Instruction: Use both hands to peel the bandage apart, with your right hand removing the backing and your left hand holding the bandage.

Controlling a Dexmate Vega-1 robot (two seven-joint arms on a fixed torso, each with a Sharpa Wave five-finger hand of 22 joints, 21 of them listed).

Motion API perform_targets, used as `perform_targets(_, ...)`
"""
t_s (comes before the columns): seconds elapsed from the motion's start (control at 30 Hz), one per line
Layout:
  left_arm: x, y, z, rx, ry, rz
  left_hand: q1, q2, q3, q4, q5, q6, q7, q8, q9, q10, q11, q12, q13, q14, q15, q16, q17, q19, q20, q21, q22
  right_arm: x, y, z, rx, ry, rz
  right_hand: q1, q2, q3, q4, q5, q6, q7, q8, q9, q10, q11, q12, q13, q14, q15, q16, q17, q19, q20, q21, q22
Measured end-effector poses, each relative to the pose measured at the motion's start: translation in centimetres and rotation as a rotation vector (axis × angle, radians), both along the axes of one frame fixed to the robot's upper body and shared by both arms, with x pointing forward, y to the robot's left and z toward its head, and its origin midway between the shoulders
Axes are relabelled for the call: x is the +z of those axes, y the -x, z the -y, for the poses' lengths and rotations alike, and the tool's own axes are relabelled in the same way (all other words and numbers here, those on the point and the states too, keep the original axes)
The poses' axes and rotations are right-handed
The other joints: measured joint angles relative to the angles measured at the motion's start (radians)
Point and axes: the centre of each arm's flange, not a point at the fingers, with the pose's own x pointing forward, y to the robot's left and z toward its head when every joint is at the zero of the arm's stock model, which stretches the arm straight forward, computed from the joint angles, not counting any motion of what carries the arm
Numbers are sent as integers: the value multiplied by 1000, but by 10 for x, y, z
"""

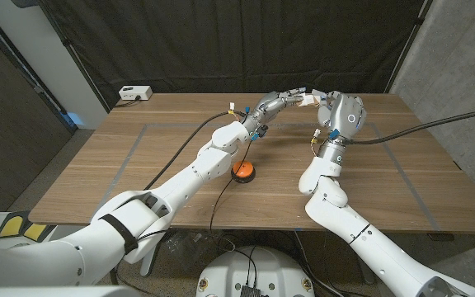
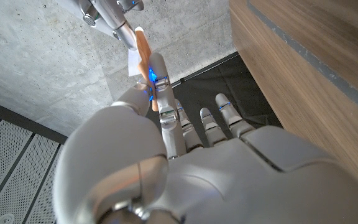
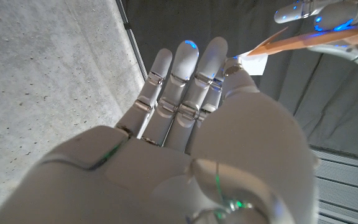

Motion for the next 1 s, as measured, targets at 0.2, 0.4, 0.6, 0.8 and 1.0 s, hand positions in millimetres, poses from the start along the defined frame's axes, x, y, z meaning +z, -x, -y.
perform_targets(0.2,-1,1,-1,3,1,1,0,0,0,0,0,0,0,0,0,0,0,0,0,0,0,0,0,0,0,0,0,-1,1,2,-3,-31,8,5,-5,0,0,0,6,2,0,0,2,2,0,-1,3,-3,0,3,0,0,11,5)
perform_targets(0.4,-2,2,-3,7,4,2,0,0,0,0,0,0,0,0,0,0,0,0,0,0,0,-4,0,0,0,0,0,-2,2,3,-6,-53,16,9,-9,0,0,-4,13,5,3,0,9,1,0,0,12,-5,0,7,-4,3,24,5)
perform_targets(0.6,-4,3,-4,13,5,2,12,-12,4,-4,0,15,3,0,0,0,0,0,0,0,0,-4,0,-5,-6,0,0,-1,3,5,-10,-71,29,12,-12,0,0,-4,18,11,3,-4,20,6,1,0,17,-10,0,7,-8,0,35,5)
perform_targets(0.8,-5,5,-5,25,7,9,12,-12,11,-11,0,47,33,7,-2,0,0,0,0,0,0,-7,-5,-3,-8,7,0,-1,3,7,-9,-87,36,13,-13,0,0,-8,24,16,3,-5,31,8,4,5,26,-12,0,14,-8,0,46,5)
perform_targets(1.0,-4,9,-5,47,6,32,23,-23,20,-20,6,62,70,16,11,29,-18,9,3,0,0,-7,-5,15,-26,14,0,-1,3,8,-5,-85,47,18,-19,0,0,-8,24,16,3,-3,31,9,8,10,31,-17,0,21,-7,0,58,4)
